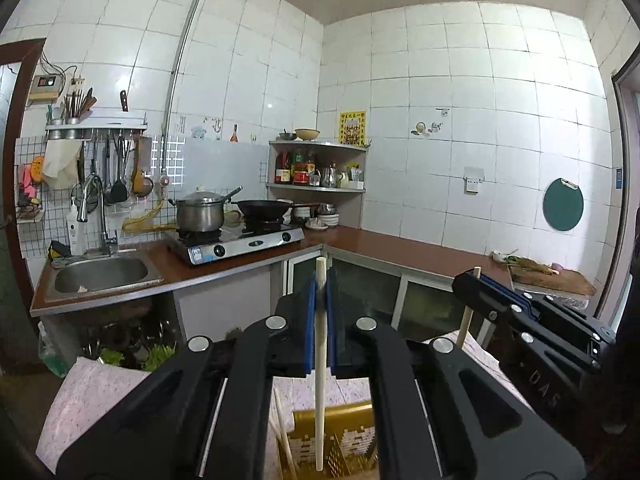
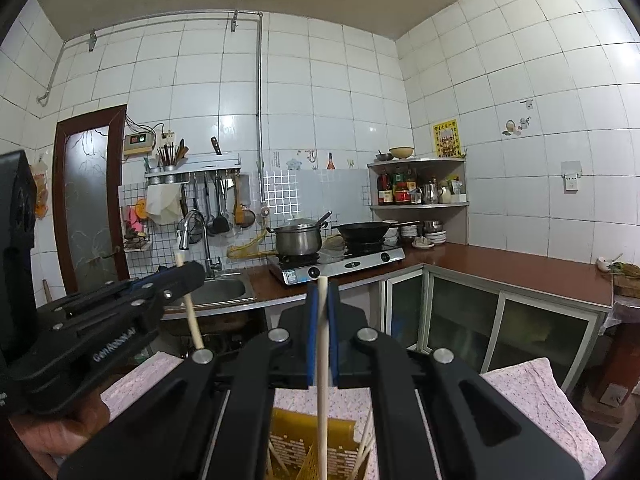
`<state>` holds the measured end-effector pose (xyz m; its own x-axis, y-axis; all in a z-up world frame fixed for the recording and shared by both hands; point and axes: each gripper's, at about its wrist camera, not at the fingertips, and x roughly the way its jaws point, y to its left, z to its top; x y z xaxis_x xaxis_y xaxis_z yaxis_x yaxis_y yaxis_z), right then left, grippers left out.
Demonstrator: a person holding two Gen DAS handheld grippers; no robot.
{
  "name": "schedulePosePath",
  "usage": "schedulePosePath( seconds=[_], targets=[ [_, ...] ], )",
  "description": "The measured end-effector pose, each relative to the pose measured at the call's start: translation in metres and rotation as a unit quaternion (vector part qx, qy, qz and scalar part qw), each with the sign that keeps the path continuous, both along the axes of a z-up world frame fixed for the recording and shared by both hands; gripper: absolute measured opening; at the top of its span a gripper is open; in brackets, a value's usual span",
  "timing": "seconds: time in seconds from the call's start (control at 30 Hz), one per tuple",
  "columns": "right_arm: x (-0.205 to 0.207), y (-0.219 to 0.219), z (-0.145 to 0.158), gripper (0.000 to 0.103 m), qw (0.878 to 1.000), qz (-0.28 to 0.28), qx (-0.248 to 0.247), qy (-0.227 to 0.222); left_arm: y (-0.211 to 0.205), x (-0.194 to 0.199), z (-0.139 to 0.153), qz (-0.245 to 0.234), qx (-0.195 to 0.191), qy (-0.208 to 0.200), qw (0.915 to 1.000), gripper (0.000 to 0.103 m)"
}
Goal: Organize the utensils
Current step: 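Open both grippers to drop the chopsticks into the holder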
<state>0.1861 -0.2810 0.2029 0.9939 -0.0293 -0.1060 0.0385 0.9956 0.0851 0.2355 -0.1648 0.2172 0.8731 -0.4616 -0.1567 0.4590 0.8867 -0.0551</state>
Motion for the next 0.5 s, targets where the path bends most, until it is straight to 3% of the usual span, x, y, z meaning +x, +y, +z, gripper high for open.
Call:
schedulePosePath(
  seconds=[0.27,0.5],
  targets=[
    [0.03,-0.006,-0.024,0.005,1.0,-0.002,0.002,0.013,-0.008,0.027,-0.032,0.001,0.003,0.01,0.9999,0.003],
    [0.047,-0.016,-0.056,0.005,0.999,-0.012,0.016,0.043,-0.006,0.055,-0.068,0.006,0.006,0.058,0.9983,0.004]
  ],
)
